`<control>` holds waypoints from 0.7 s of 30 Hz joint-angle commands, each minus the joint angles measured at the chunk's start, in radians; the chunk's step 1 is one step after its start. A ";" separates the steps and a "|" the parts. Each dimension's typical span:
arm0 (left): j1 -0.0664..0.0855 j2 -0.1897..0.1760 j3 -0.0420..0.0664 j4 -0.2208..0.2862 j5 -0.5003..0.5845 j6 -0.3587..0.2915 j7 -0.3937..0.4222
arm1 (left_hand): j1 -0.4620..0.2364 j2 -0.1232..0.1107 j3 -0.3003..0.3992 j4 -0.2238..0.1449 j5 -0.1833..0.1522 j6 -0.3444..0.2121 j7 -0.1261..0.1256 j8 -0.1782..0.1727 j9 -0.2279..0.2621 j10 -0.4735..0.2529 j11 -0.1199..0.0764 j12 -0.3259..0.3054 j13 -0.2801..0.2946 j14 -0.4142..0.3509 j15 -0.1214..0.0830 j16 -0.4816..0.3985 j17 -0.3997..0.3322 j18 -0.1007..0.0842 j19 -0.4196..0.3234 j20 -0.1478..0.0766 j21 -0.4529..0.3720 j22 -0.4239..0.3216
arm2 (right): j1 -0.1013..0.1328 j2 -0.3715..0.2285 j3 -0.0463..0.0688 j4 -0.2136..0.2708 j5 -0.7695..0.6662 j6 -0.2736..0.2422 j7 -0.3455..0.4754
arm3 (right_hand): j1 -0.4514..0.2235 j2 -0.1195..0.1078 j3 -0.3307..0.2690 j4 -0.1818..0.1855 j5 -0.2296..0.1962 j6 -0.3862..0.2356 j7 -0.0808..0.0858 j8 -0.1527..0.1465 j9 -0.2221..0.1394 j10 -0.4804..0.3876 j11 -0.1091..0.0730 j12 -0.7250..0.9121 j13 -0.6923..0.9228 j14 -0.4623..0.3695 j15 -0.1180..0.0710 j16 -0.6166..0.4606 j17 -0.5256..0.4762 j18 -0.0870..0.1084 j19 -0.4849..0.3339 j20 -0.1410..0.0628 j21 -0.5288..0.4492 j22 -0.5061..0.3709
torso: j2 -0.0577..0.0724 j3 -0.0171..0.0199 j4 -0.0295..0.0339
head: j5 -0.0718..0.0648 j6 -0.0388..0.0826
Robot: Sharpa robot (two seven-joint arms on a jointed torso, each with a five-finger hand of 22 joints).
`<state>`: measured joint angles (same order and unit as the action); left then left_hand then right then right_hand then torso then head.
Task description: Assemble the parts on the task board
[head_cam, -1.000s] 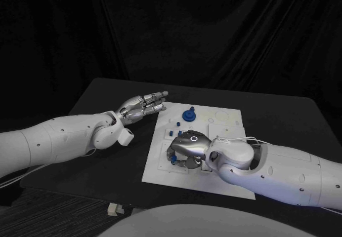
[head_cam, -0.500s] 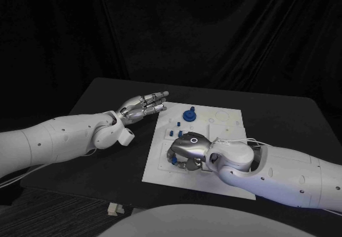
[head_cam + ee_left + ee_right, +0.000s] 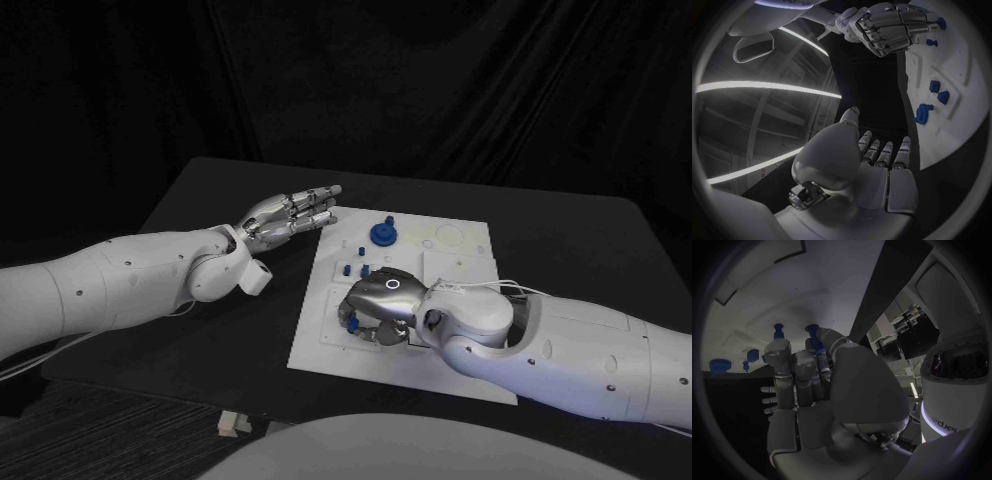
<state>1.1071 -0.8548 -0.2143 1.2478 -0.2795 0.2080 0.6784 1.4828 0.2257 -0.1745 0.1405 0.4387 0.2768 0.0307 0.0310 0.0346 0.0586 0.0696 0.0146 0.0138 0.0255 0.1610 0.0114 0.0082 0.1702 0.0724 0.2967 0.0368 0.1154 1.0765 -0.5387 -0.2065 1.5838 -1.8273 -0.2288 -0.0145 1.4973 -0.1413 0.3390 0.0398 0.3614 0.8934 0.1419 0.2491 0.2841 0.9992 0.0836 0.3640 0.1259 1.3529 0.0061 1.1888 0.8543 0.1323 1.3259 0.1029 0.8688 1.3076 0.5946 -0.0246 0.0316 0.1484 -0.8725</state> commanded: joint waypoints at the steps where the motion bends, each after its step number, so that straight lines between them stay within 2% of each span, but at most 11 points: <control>1: -0.001 0.002 0.001 0.001 0.007 0.011 0.024 | 0.002 0.010 0.005 0.000 0.000 0.003 0.006 0.006 0.001 -0.008 -0.001 0.000 -0.001 0.000 0.007 0.004 0.001 -0.006 0.002 -0.003 0.002 0.000 | -0.003 -0.002 -0.001 0.002 -0.007 0.023 -0.043 | -0.020 -0.018 0.004 -0.001 -0.029 -0.106 -0.015 -0.059 -0.028 -0.114 0.028 -0.057 -0.027 -0.022 0.001 -0.016 -0.021 -0.002 -0.023 0.003 -0.033 0.088 | 0.000 -0.0002 0.0000 | 0.000 0.000; 3: -0.001 0.002 0.001 0.001 0.007 0.011 0.024 | 0.002 0.010 0.005 0.000 0.000 0.003 0.006 0.006 0.001 -0.008 -0.001 0.000 -0.001 0.000 0.007 0.004 0.001 -0.006 0.002 -0.003 0.002 0.000 | -0.003 -0.004 -0.001 0.003 -0.007 0.021 -0.046 | -0.023 -0.020 -0.003 -0.005 -0.050 -0.149 -0.028 -0.083 -0.042 -0.169 0.034 -0.080 -0.038 -0.026 -0.002 -0.017 -0.025 0.000 -0.029 0.004 -0.042 0.086 | 0.000 -0.0001 -0.0004 | 0.001 0.000; 6: -0.001 0.002 0.001 0.001 0.007 0.010 0.024 | 0.001 0.010 0.005 -0.001 0.000 0.003 0.007 0.006 0.001 -0.009 -0.003 0.000 -0.001 0.000 0.007 0.004 0.001 -0.006 0.002 -0.003 0.002 0.000 | -0.002 -0.006 -0.001 0.003 -0.007 0.022 -0.049 | -0.028 -0.016 -0.025 -0.010 -0.079 -0.183 -0.042 -0.102 -0.060 -0.230 0.037 -0.096 -0.048 -0.039 -0.001 -0.025 -0.040 0.004 -0.041 0.006 -0.065 0.081 | 0.000 0.0001 -0.0003 | 0.000 0.000; 7: -0.002 0.002 0.001 0.001 0.007 0.010 0.024 | 0.001 0.010 0.005 -0.001 0.000 0.003 0.007 0.006 0.001 -0.009 -0.003 0.000 -0.001 0.000 0.007 0.004 0.001 -0.006 0.002 -0.003 0.002 0.000 | -0.002 -0.008 -0.001 0.003 -0.007 0.022 -0.050 | -0.028 -0.013 -0.041 -0.010 -0.091 -0.212 -0.052 -0.120 -0.072 -0.272 0.042 -0.107 -0.055 -0.049 0.002 -0.032 -0.051 0.006 -0.050 0.008 -0.083 0.077 | 0.000 0.0001 -0.0003 | -0.001 0.000; 9: -0.002 0.002 0.001 0.001 0.007 0.009 0.024 | 0.001 0.010 0.006 -0.001 0.000 0.002 0.008 0.006 0.001 -0.009 -0.004 0.000 -0.001 0.000 0.007 0.004 0.001 -0.006 0.003 -0.003 0.002 0.000 | -0.002 -0.013 -0.001 0.005 -0.007 0.019 -0.050 | -0.024 -0.009 -0.061 -0.009 -0.099 -0.234 -0.064 -0.132 -0.083 -0.309 0.043 -0.111 -0.058 -0.061 0.005 -0.040 -0.066 0.009 -0.060 0.010 -0.104 0.073 | 0.000 0.0001 -0.0003 | 0.000 0.000; 10: -0.002 0.002 0.001 0.001 0.007 0.009 0.024 | 0.001 0.010 0.006 -0.001 0.000 0.002 0.008 0.006 0.001 -0.009 -0.004 0.000 -0.001 0.000 0.007 0.004 0.001 -0.006 0.003 -0.003 0.002 0.000 | -0.002 -0.015 -0.001 0.006 -0.007 0.016 -0.050 | -0.021 -0.007 -0.080 -0.002 -0.111 -0.251 -0.078 -0.139 -0.091 -0.342 0.044 -0.117 -0.060 -0.071 0.006 -0.047 -0.077 0.012 -0.069 0.012 -0.121 0.069 | 0.000 0.0002 0.0000 | 0.000 0.000; 12: -0.002 0.001 0.001 0.002 0.007 0.008 0.023 | 0.001 0.010 0.006 -0.001 0.000 0.002 0.008 0.006 0.001 -0.009 -0.004 0.000 -0.001 0.000 0.007 0.004 0.001 -0.006 0.003 -0.003 0.002 0.000 | 0.000 -0.024 -0.001 0.010 -0.007 0.003 -0.047 | -0.011 -0.005 -0.109 0.013 -0.122 -0.273 -0.078 -0.144 -0.104 -0.371 0.046 -0.111 -0.059 -0.078 0.008 -0.049 -0.083 0.013 -0.075 0.014 -0.135 0.067 | -0.001 0.0000 0.0004 | 0.000 0.000; 13: -0.002 0.000 0.001 0.002 0.007 0.008 0.023 | 0.001 0.010 0.006 -0.001 0.000 0.002 0.008 0.006 0.001 -0.009 -0.004 0.000 -0.001 0.000 0.007 0.004 0.001 -0.006 0.003 -0.003 0.002 0.000 | 0.002 -0.030 -0.001 0.013 -0.007 -0.007 -0.044 | 0.005 -0.007 -0.135 0.035 -0.129 -0.293 -0.086 -0.149 -0.116 -0.389 0.045 -0.100 -0.057 -0.083 0.008 -0.050 -0.089 0.014 -0.078 0.016 -0.146 0.065 | -0.001 -0.0001 0.0005 | 0.000 0.000; 17: -0.002 -0.002 0.001 0.004 0.007 0.006 0.023 | 0.002 0.008 0.006 -0.003 -0.001 0.004 0.009 0.006 0.001 -0.010 -0.006 0.000 -0.001 0.000 0.007 0.004 0.001 -0.006 0.003 -0.003 0.003 0.000 | 0.016 -0.057 -0.001 0.033 -0.007 -0.046 -0.032 | 0.026 -0.017 -0.173 0.100 -0.159 -0.321 -0.093 -0.154 -0.136 -0.406 0.043 -0.070 -0.056 -0.087 0.009 -0.048 -0.094 0.015 -0.077 0.017 -0.157 0.065 | 0.000 0.0002 0.0002 | -0.001 0.000; 19: -0.002 -0.003 0.001 0.004 0.007 0.005 0.023 | 0.002 0.008 0.006 -0.003 -0.001 0.004 0.009 0.006 0.001 -0.010 -0.006 0.000 -0.001 0.000 0.007 0.004 0.001 -0.006 0.003 -0.003 0.003 0.000 | 0.032 -0.083 -0.001 0.055 -0.007 -0.075 -0.027 | 0.035 -0.032 -0.194 0.152 -0.182 -0.333 -0.093 -0.156 -0.146 -0.419 0.043 -0.055 -0.057 -0.088 0.007 -0.047 -0.097 0.014 -0.076 0.018 -0.162 0.064 | 0.000 0.0002 0.0004 | -0.005 0.000; 21: -0.002 -0.004 0.001 0.005 0.007 0.005 0.023 | 0.002 0.008 0.006 -0.003 -0.001 0.004 0.009 0.006 0.001 -0.010 -0.006 0.000 -0.001 0.000 0.007 0.004 0.001 -0.006 0.003 -0.003 0.003 0.000 | 0.043 -0.102 -0.001 0.074 -0.007 -0.100 -0.023 | 0.050 -0.042 -0.203 0.184 -0.191 -0.341 -0.095 -0.157 -0.152 -0.425 0.042 -0.044 -0.056 -0.089 0.008 -0.047 -0.098 0.015 -0.076 0.017 -0.168 0.064 | 0.000 0.0001 0.0002 | -0.008 0.000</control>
<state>1.1066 -0.8590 -0.2143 1.2493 -0.2795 0.2080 0.6784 1.4828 0.2257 -0.1718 0.1377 0.4387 0.2804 0.0342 0.0310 0.0343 0.0550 0.0661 0.0146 0.0138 0.0255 0.1610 0.0114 0.0081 0.1702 0.0724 0.2967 0.0368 0.1154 1.1106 -0.6291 -0.2083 1.6414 -1.8274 -0.2497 -0.0370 1.5392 -0.1809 0.1407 0.2084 0.1760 0.5581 0.0479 0.0974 0.1351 0.5801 0.1232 0.3151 0.0686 1.2707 0.0119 1.1430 0.7570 0.1322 1.2522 0.1180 0.7046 1.3074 0.5941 -0.0244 0.0317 0.1443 -0.8725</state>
